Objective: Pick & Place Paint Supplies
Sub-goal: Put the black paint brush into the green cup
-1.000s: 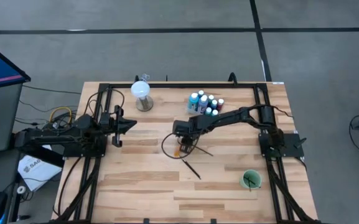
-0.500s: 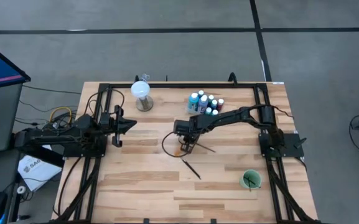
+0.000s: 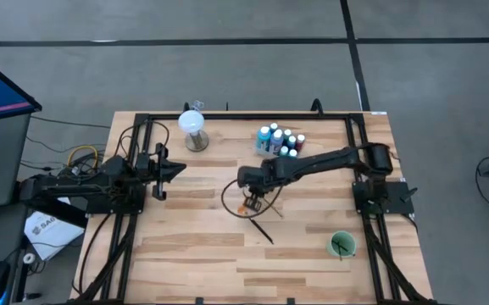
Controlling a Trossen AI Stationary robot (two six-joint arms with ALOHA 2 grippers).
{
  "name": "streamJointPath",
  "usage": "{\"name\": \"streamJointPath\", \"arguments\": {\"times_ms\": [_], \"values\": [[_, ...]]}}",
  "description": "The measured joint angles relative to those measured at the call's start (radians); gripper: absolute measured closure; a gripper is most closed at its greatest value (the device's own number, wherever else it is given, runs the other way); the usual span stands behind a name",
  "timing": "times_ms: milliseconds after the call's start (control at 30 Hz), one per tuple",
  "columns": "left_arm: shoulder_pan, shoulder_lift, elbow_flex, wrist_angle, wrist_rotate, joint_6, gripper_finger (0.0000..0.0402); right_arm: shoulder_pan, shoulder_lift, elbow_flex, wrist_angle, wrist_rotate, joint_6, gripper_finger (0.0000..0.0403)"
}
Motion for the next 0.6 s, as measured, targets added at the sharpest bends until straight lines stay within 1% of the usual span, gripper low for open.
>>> {"name": "streamJointPath", "arguments": {"times_ms": [100,200,400,600], "values": [[0.0,0.0,0.0,0.001,0.0,0.0,0.04,0.045,-0.046,-0.003,0.002,0.081,0.031,0.0403],[0.0,0.0,0.0,0.001,0.0,0.0,0.04,0.098,-0.107,0.004,-0.002,0.137,0.066,0.0403],[0.0,0.0,0.0,0.003,0.0,0.0,0.04,0.185,-0.185,0.001,-0.094,0.298,0.177,0.0403],[0.0,0.0,0.0,0.006,0.0,0.0,0.04,0.255,-0.236,0.002,-0.182,0.385,0.267,0.0403]]}}
